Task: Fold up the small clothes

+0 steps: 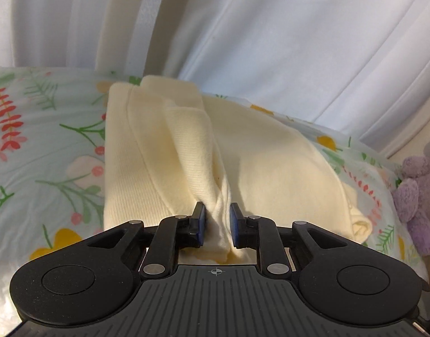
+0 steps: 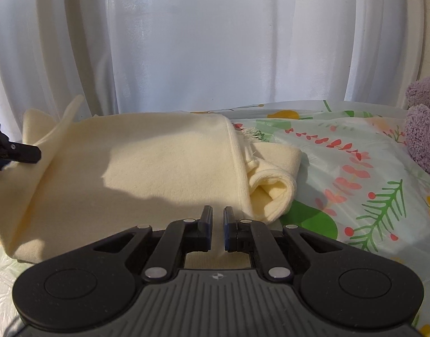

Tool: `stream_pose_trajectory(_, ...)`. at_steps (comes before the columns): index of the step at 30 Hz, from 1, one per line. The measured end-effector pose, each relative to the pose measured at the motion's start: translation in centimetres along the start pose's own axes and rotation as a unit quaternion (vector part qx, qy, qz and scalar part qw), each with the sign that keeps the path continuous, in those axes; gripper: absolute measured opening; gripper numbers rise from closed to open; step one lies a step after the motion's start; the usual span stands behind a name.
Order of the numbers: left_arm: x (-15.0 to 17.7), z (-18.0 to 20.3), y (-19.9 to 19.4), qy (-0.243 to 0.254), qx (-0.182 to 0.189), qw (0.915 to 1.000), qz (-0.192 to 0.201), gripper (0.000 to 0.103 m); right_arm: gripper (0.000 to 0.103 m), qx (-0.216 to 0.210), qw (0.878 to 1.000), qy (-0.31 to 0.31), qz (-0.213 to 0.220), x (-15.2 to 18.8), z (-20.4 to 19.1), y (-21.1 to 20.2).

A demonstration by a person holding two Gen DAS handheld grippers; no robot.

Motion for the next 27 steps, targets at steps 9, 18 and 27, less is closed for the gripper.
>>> stream_pose_trajectory(9,1.1,-0.7,-5.5,0.010,0.052,0.9978,0.041,0.033,0.006,-0.011,1.000,-0.006,-0.008,0.6,0.0,0.1)
stream_pose_trajectory(18,2.6,-3.8,-2.6,-0.018,0.044,0.9985,-0.025,0.031,0.007,-0.044,0.999,-0.008,-0.011,0.2,-1.5,0.2)
stream_pose_trajectory(27,3.4,-5.4,-3.7,-0.054,0.083,0.9946,-0.029,0.033,0.035,-0.206,0.977,-0.002,-0.052,-3.2,-4.4,1.3)
Point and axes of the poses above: each gripper's, at about its wrist camera, not at the fingertips, and y roughly the way its jaws point, z to its right, x to its underside, the point moved 3 cm from there along y, roughly the way its jaws point, and after that the axes turned 10 degrees about -z, right-handed, at the moved point
